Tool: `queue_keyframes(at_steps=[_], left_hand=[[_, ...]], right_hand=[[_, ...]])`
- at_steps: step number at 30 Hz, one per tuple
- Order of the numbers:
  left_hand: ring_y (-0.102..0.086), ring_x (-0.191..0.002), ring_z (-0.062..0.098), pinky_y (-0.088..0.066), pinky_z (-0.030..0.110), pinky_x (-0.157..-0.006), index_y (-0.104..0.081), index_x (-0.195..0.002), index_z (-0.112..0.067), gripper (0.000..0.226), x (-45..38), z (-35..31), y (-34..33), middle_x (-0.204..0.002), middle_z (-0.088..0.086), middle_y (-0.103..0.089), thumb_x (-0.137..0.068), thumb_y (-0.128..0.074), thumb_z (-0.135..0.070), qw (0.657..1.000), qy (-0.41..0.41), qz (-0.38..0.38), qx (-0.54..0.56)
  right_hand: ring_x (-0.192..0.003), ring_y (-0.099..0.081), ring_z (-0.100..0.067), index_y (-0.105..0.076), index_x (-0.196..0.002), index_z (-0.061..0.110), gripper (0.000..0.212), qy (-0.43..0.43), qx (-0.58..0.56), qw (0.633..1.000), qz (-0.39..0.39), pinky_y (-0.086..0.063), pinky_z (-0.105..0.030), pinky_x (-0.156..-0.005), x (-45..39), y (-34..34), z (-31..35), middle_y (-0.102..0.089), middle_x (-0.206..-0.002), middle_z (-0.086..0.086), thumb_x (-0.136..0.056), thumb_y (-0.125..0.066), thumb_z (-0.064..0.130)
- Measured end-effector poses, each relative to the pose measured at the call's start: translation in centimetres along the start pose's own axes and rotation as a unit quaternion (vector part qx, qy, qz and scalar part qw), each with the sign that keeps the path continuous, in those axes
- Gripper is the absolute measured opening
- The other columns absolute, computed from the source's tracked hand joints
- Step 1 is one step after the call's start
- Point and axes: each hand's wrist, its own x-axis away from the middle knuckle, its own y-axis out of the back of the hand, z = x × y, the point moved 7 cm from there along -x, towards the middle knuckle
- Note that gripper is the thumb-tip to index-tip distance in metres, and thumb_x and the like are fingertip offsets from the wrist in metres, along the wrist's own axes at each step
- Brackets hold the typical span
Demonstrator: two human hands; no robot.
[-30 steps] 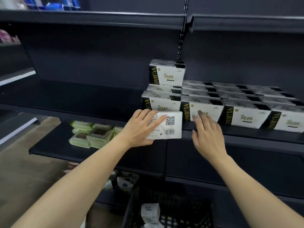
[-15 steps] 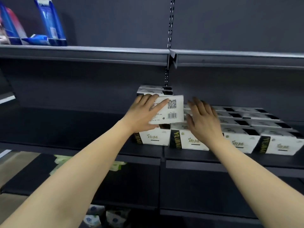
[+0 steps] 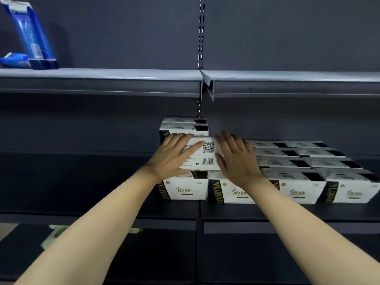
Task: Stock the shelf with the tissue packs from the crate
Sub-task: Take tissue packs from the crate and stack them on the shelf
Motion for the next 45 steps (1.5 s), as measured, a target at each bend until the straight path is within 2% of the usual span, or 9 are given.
queue_keyframes(at_steps=[7, 13, 16, 20, 29, 34, 38, 41, 45], left_hand=[[-0.038, -0.121, 0.029, -0.024, 0.040, -0.102, -0.029, -0.143, -0.012, 0.080, 0.1, 0.0, 0.1, -0.136, 0.016, -0.044, -0.084, -0.043, -0.064, 0.998, 0.022, 0.003, 0.061], [-0.043, -0.125, 0.027, -0.026, 0.035, -0.101, -0.027, -0.147, -0.017, 0.096, -1.6, 3.1, 1.2, -0.134, 0.008, -0.051, -0.073, -0.053, -0.073, 0.987, 0.097, 0.106, 0.071], [-0.040, -0.129, 0.026, -0.030, 0.034, -0.102, -0.016, -0.150, -0.023, 0.104, -1.8, 4.1, -0.2, -0.142, 0.004, -0.045, -0.071, -0.065, -0.068, 0.951, 0.157, 0.235, 0.129], [-0.050, -0.118, 0.019, -0.042, 0.025, -0.091, -0.028, -0.147, -0.022, 0.094, -1.8, 4.3, -0.8, -0.134, 0.000, -0.052, -0.072, -0.076, -0.050, 0.902, 0.205, 0.276, 0.262], [-0.034, -0.127, 0.023, -0.033, 0.037, -0.101, -0.027, -0.147, -0.021, 0.079, -1.2, 3.0, 1.7, -0.138, 0.004, -0.038, -0.082, -0.067, -0.040, 0.967, 0.160, 0.165, 0.107], [-0.047, -0.114, 0.032, -0.039, 0.044, -0.090, -0.043, -0.139, -0.012, 0.073, 1.5, 1.5, 1.3, -0.128, 0.011, -0.049, -0.075, -0.074, -0.027, 0.977, 0.167, 0.106, 0.075], [-0.054, -0.105, 0.028, -0.047, 0.041, -0.081, -0.045, -0.131, -0.015, 0.066, 3.3, 0.9, 1.6, -0.122, 0.009, -0.054, -0.077, -0.066, -0.048, 0.980, 0.151, 0.075, 0.110], [-0.049, -0.107, 0.022, -0.047, 0.039, -0.079, -0.045, -0.127, -0.018, 0.064, 3.9, 0.3, 2.0, -0.122, 0.004, -0.054, -0.080, -0.045, -0.061, 0.978, 0.142, 0.080, 0.131], [-0.047, -0.106, 0.020, -0.048, 0.039, -0.077, -0.051, -0.121, -0.017, 0.061, 4.5, -0.2, 2.4, -0.122, 0.004, -0.056, -0.080, -0.044, -0.060, 0.981, 0.127, 0.074, 0.124]], right_hand=[[-0.110, -0.056, -0.033, -0.051, -0.127, 0.007, 0.048, 0.005, -0.019, 1.000, -0.015, -0.046, -0.045, -0.090, 0.2, -0.5, 0.5, -0.053, -0.131, -0.015, -0.090, -0.037, 0.033], [-0.125, -0.044, -0.029, -0.035, -0.141, 0.009, 0.072, 0.064, -0.066, 0.995, 0.034, -0.034, -0.042, -0.102, -2.1, 0.0, 0.3, -0.045, -0.139, -0.008, -0.082, -0.044, 0.049], [-0.135, -0.030, -0.026, -0.017, -0.149, 0.014, 0.087, 0.052, -0.114, 0.988, 0.087, -0.023, -0.040, -0.109, -2.9, -0.7, 0.4, -0.031, -0.149, -0.004, -0.082, -0.058, 0.053], [-0.133, -0.032, -0.025, -0.026, -0.146, 0.019, 0.083, 0.050, -0.129, 0.985, 0.106, -0.025, -0.040, -0.107, -3.1, -1.1, 0.7, -0.032, -0.147, -0.001, -0.080, -0.063, 0.051], [-0.125, -0.035, -0.029, -0.029, -0.144, 0.011, 0.074, 0.040, -0.106, 0.992, 0.045, -0.032, -0.041, -0.104, -2.3, 0.2, 1.2, -0.034, -0.137, -0.008, -0.085, -0.063, 0.038], [-0.121, -0.042, -0.030, -0.039, -0.139, 0.010, 0.064, 0.059, -0.089, 0.994, 0.030, -0.038, -0.046, -0.099, -0.4, -0.1, 2.1, -0.043, -0.132, -0.010, -0.086, -0.061, 0.038], [-0.102, -0.055, -0.031, -0.052, -0.126, 0.009, 0.062, 0.078, -0.097, 0.992, 0.009, -0.050, -0.046, -0.081, 0.9, -0.3, 2.5, -0.055, -0.115, -0.010, -0.080, -0.052, 0.049], [-0.101, -0.055, -0.028, -0.054, -0.125, 0.011, 0.062, 0.087, -0.103, 0.991, -0.006, -0.048, -0.042, -0.083, 1.8, -0.4, 2.8, -0.056, -0.114, -0.007, -0.081, -0.046, 0.054], [-0.100, -0.055, -0.028, -0.056, -0.121, 0.011, 0.056, 0.090, -0.106, 0.990, -0.025, -0.049, -0.041, -0.082, 2.9, -0.6, 2.9, -0.057, -0.113, -0.008, -0.083, -0.046, 0.052]])
